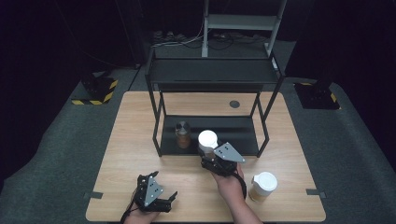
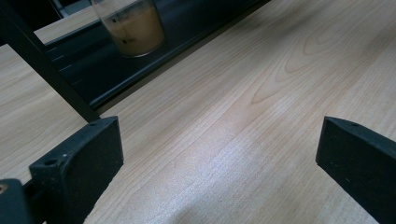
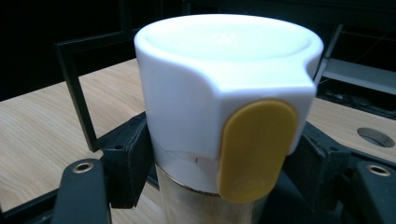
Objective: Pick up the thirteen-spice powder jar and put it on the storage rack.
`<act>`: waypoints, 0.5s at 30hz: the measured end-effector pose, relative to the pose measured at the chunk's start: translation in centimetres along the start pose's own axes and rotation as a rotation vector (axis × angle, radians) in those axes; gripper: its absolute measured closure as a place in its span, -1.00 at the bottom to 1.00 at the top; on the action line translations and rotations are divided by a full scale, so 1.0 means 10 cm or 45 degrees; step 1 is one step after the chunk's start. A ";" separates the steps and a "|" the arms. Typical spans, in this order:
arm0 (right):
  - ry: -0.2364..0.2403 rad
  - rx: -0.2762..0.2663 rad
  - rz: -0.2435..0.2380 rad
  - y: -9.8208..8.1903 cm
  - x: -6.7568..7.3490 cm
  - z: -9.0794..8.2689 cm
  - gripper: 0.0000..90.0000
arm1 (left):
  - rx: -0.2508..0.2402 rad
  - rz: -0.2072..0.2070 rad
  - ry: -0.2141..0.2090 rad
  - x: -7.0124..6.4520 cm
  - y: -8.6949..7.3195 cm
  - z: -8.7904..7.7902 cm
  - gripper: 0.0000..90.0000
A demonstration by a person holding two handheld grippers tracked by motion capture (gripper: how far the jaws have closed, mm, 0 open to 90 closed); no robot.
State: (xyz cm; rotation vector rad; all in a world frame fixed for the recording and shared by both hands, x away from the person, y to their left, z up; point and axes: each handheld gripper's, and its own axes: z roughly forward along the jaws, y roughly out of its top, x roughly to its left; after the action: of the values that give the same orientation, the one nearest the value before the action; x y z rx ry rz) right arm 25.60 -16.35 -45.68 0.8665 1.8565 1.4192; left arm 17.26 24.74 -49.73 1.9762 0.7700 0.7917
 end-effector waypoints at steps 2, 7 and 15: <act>-0.007 0.001 -0.001 0.01 0.00 0.02 -0.33 | -0.002 -0.002 -0.001 0.00 0.00 0.00 -0.98; -0.023 0.001 0.002 0.03 0.01 0.10 -0.33 | -0.002 -0.002 -0.001 0.00 0.00 0.00 -0.98; -0.052 0.007 0.017 0.04 -0.01 0.21 -0.33 | -0.006 0.001 0.000 0.00 -0.01 0.00 -0.98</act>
State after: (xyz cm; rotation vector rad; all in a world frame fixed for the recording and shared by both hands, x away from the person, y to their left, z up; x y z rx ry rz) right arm 27.36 -15.16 -45.68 0.9055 1.8281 1.3954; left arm 17.22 24.80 -49.77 1.9727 0.7666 0.7937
